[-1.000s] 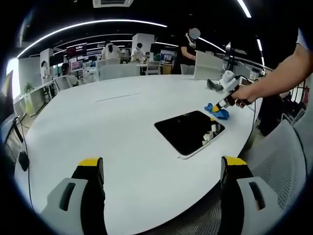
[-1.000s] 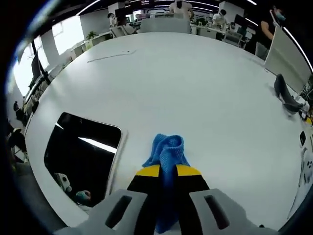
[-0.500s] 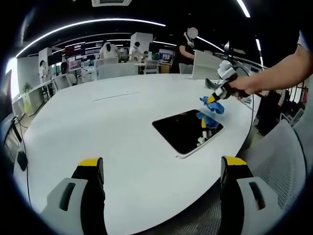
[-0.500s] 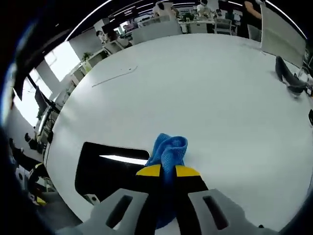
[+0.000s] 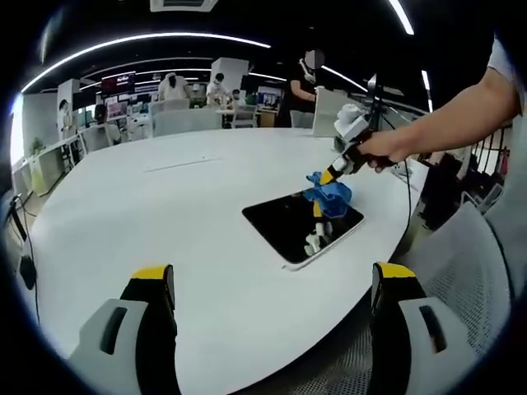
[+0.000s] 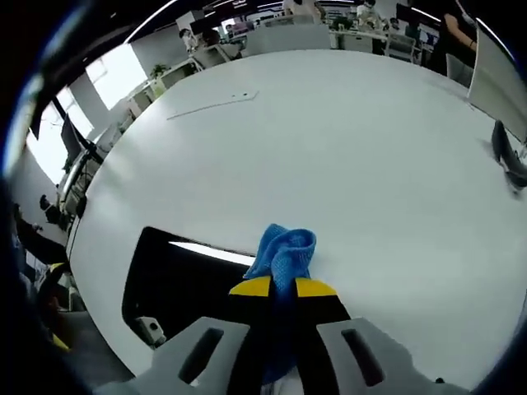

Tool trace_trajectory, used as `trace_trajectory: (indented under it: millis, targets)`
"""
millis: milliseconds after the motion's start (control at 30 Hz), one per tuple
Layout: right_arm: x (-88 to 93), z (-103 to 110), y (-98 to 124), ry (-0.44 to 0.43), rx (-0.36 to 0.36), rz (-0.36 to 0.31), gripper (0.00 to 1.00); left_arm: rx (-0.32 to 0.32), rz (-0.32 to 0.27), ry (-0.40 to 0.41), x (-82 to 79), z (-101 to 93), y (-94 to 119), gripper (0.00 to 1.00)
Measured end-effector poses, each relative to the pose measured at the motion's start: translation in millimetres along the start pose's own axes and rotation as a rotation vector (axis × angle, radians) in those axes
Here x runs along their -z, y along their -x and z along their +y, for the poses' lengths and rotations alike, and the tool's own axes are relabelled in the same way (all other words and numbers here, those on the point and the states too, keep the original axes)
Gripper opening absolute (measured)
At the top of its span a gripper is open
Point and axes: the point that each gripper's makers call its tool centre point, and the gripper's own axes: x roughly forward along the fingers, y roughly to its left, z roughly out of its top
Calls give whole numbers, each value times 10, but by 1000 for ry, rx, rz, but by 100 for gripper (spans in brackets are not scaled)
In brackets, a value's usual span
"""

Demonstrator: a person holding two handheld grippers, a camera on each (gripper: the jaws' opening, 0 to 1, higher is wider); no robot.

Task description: Wipe the mirror surface with the cleaning cloth until all visible marks leave the cleaned area.

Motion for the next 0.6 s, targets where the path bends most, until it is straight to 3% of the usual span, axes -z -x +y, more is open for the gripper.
trace_trajectory:
  millis: [233, 600]
  targets:
    - [-4, 58, -88, 19, 25, 24, 3, 13, -17, 0, -28, -16, -2, 99]
    - [-34, 385, -172, 45, -3, 38, 2, 10, 0, 14, 4, 3, -5, 99]
